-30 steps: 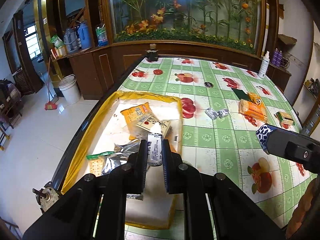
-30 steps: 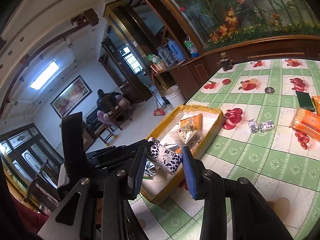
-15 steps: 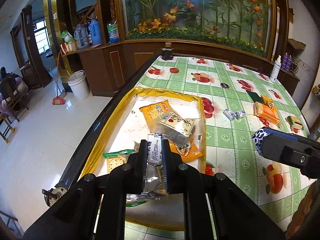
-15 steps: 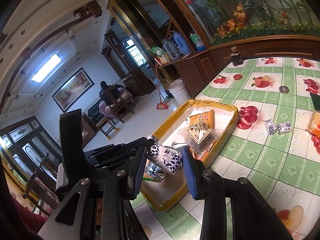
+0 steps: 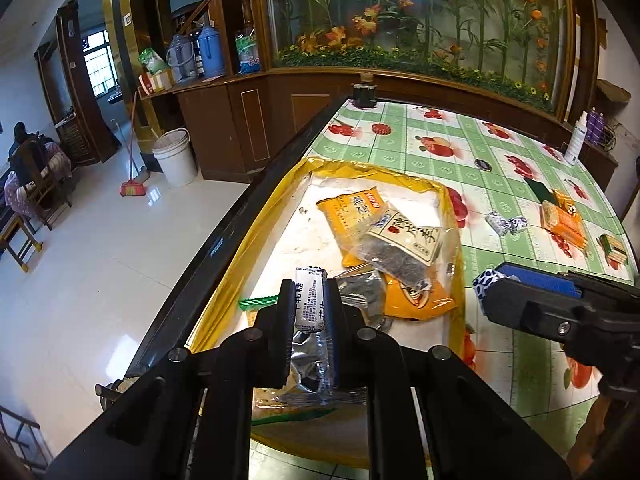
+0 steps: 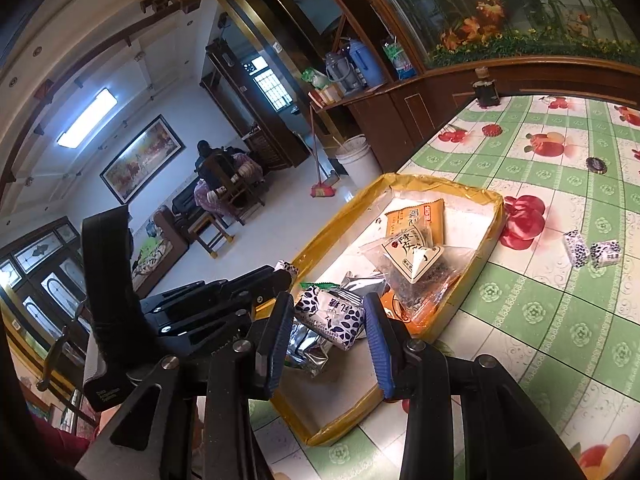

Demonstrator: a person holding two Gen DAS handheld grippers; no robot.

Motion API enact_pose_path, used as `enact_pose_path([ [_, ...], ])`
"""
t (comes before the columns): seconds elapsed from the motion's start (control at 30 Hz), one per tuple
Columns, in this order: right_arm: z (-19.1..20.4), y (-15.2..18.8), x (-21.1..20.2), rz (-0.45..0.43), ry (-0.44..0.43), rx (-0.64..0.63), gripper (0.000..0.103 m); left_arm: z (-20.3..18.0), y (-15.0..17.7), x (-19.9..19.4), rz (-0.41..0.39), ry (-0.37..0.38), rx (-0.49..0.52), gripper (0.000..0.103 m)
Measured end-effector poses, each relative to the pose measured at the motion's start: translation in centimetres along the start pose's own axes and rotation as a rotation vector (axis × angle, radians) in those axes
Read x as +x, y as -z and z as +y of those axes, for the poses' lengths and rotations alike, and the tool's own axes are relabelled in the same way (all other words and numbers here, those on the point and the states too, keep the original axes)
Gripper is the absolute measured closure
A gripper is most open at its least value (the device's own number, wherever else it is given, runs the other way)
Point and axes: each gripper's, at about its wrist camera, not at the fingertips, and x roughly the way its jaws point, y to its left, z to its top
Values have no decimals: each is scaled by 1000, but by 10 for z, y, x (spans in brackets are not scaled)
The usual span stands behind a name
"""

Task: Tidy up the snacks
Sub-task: 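Carry both small packets over the tray with both tools, then open both tools to drop the small packets into the tray, then move both tools back toward the remaining snacks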

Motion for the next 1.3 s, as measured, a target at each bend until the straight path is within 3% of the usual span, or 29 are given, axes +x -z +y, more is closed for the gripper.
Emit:
enact_pose_path([
  [0.93, -31, 9, 75, 131, 16, 37, 64, 20, 7, 47, 117, -41, -61, 91],
  [1.03, -31, 10, 75, 128, 19, 36, 64, 21, 7, 45, 114, -51, -73, 86],
  [1.2, -30, 7, 65, 104, 19, 31, 64, 20, 3, 34, 83, -56, -77, 55],
  [1.3, -28, 5, 50, 75, 22, 25, 64, 15, -1, 25, 57, -54, -67, 51],
])
